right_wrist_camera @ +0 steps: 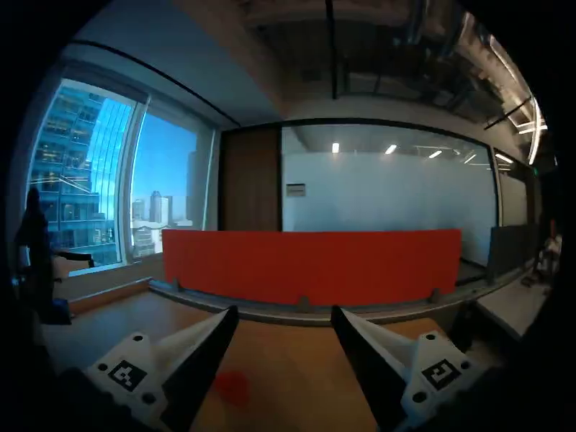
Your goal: Pour water
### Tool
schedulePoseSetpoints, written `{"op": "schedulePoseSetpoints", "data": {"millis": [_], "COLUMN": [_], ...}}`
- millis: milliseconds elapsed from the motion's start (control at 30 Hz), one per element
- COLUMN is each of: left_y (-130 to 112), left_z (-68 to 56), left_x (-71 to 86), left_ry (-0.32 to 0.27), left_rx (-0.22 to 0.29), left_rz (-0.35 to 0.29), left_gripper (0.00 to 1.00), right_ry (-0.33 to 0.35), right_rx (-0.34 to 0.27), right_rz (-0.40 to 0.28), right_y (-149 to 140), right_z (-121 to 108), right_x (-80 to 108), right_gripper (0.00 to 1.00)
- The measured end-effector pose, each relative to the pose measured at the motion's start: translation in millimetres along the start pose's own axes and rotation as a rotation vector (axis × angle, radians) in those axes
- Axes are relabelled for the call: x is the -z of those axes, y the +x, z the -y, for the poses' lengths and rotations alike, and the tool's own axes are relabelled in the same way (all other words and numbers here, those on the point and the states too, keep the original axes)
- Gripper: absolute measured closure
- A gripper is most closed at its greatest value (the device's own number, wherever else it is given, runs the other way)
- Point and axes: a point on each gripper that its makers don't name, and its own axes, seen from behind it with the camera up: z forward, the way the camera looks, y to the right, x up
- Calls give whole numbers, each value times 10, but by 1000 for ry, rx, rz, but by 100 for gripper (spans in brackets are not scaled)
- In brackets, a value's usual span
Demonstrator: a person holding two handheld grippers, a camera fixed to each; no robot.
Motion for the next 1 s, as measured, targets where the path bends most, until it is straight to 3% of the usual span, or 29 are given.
{"op": "schedulePoseSetpoints", "data": {"millis": [333, 1000], "left_y": [17, -171], "left_z": [-302, -489], "left_x": [-6, -14], "left_ry": [-143, -238], "left_rx": [10, -10], "left_rz": [-6, 26], "left_gripper": [4, 4], "right_ry": [170, 274], "right_rx": [20, 44], "right_rz": [-2, 31], "right_y": [47, 14], "right_z": [329, 528], "right_x": [53, 11], "right_gripper": [0, 0]}}
